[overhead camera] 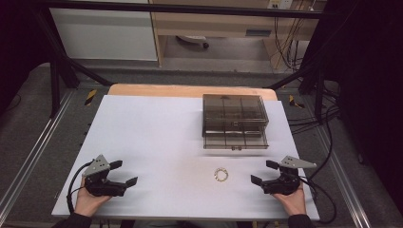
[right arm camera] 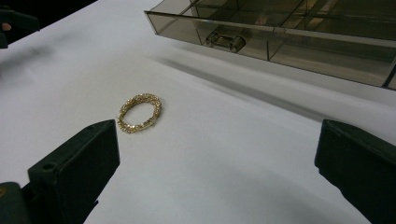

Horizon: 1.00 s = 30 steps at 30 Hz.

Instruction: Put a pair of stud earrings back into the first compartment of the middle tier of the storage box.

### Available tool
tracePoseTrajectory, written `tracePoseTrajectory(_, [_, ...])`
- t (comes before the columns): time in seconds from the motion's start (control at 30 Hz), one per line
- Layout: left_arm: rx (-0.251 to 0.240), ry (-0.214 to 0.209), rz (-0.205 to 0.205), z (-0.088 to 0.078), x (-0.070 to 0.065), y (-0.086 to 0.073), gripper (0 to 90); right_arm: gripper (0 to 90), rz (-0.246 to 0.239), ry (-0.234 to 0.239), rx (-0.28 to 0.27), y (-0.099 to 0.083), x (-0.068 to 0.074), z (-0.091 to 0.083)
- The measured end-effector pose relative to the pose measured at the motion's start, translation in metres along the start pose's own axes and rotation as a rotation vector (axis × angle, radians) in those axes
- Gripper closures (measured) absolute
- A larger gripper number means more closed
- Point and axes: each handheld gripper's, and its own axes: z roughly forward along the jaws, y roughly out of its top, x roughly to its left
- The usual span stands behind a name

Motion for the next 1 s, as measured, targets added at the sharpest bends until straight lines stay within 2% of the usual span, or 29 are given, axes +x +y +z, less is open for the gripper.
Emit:
tracePoseTrajectory(0.43, [0.002,0.002,-0.003,0.001,0.0,0.001,6.2,0.6,-0.012,-0.003,0.012,0.001,0.002,0.0])
tracePoseTrajectory(0.77, [0.002,0.002,-0.005,0.0,0.001,-0.001,6.2,1.4,-0.029,-0.005,0.021,0.007,0.01,0.006])
tracePoseTrajectory(1.0, [-0.001,0.001,-0.01,0.0,0.001,-0.001,6.2,2.8,-0.031,0.01,0.034,0.01,0.019,0.015])
